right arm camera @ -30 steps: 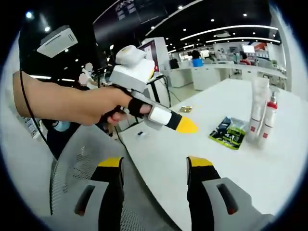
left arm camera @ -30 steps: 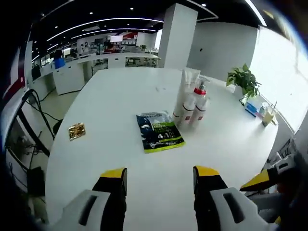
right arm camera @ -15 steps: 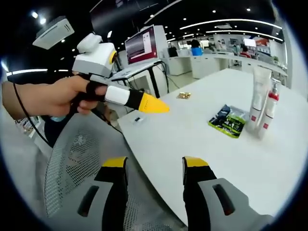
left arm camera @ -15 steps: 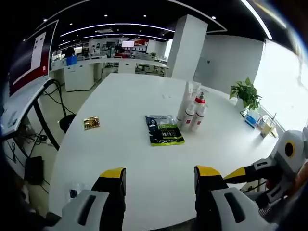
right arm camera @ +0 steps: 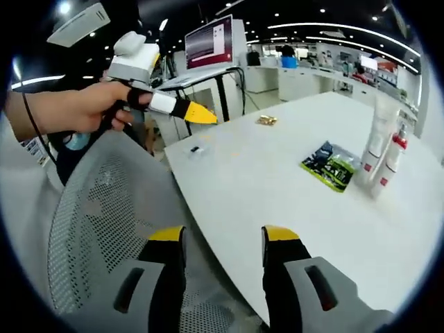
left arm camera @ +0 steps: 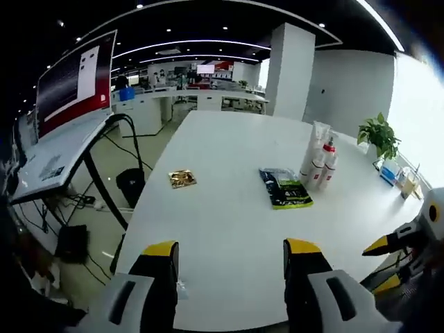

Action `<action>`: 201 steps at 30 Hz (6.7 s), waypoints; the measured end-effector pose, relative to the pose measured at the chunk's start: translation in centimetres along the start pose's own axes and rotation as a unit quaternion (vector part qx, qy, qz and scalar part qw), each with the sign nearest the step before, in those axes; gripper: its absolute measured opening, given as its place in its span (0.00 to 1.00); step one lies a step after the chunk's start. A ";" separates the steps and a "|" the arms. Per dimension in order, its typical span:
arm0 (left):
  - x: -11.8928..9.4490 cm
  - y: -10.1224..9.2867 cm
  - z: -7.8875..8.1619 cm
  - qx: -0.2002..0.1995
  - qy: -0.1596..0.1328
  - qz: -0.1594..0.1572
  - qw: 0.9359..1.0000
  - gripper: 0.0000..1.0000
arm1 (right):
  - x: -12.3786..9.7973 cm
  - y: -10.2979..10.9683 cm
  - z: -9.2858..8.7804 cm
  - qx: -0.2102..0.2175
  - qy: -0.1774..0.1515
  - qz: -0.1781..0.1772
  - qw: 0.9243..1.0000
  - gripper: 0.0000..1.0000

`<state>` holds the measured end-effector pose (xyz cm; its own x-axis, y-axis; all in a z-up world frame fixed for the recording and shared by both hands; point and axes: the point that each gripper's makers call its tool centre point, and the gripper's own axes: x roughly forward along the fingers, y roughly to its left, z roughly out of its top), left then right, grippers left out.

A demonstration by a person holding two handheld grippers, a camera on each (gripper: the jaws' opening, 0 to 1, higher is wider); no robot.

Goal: Arrange the skincare products in the storage area until every visible bottle or jar stands upright without overlapping.

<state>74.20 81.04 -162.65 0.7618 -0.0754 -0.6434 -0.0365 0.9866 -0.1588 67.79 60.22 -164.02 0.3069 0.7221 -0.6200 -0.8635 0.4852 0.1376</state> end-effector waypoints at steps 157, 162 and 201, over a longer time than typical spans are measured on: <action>-8.5 -16.4 -1.5 -0.058 0.032 -0.474 0.878 0.14 | -3.4 2.2 8.3 0.399 -0.180 0.209 0.875 0.00; -9.1 -16.7 -2.0 -0.047 0.039 -0.483 0.873 0.04 | -3.5 2.4 8.4 0.401 -0.181 0.215 0.872 0.00; -10.6 -17.5 -1.4 -0.097 0.057 -0.543 0.832 0.00 | -4.4 3.7 9.3 0.378 -0.194 0.257 0.868 0.00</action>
<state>65.88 64.36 -154.07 0.3482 -0.9313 -0.1064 0.5209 0.2867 -0.8040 66.94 63.40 -153.61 0.1965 0.9797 -0.0405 -0.4614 0.1288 0.8778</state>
